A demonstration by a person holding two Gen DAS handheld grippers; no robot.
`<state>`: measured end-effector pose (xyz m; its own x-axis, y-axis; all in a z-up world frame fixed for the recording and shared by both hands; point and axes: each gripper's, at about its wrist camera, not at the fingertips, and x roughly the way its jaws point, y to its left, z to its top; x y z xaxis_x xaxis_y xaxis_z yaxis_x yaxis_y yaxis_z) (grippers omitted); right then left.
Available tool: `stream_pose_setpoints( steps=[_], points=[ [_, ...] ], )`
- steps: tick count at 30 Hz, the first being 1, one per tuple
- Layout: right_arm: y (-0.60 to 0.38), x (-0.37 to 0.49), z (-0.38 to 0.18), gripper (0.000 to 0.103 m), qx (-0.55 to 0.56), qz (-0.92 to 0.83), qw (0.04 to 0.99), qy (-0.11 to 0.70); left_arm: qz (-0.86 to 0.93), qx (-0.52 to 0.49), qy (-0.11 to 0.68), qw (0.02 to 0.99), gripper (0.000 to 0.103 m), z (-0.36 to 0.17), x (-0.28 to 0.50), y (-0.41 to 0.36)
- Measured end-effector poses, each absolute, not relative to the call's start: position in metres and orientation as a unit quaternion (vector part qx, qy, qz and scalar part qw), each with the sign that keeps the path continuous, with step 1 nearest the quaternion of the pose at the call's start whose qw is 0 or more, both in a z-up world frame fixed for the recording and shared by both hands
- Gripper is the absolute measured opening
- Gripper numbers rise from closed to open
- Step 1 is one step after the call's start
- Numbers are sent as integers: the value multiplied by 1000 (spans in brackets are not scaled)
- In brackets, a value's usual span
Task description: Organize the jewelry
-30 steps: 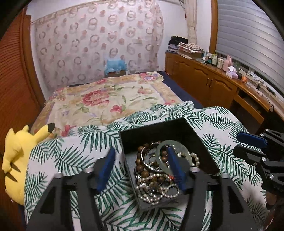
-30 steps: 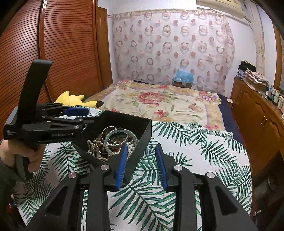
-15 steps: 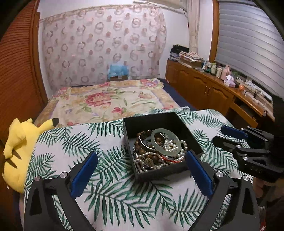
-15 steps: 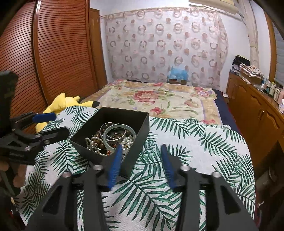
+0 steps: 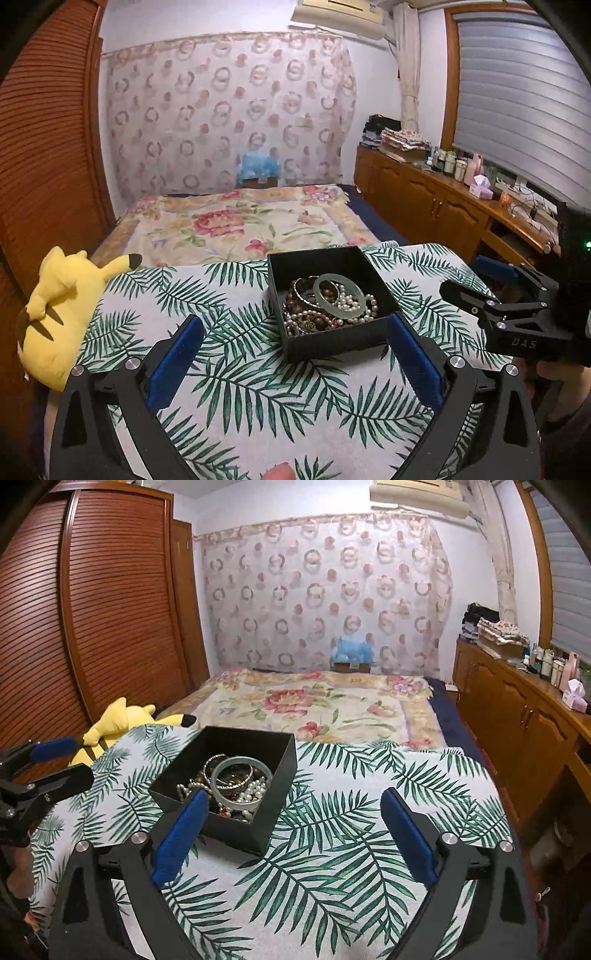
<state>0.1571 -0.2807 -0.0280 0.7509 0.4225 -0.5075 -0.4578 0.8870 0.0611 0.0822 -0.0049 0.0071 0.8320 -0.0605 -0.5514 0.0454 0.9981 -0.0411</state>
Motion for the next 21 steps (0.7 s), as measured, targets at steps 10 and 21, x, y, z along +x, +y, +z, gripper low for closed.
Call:
stream_pose_setpoints(
  steps=[10,21],
  points=[
    [-288,118,-12,100,-25,214,949,230,-10,-12,283,959,95,10,66,-2],
    [-288,101,-8,100,-22,210,952,220,-9,-17,278,960,95,11,60,1]
  ],
)
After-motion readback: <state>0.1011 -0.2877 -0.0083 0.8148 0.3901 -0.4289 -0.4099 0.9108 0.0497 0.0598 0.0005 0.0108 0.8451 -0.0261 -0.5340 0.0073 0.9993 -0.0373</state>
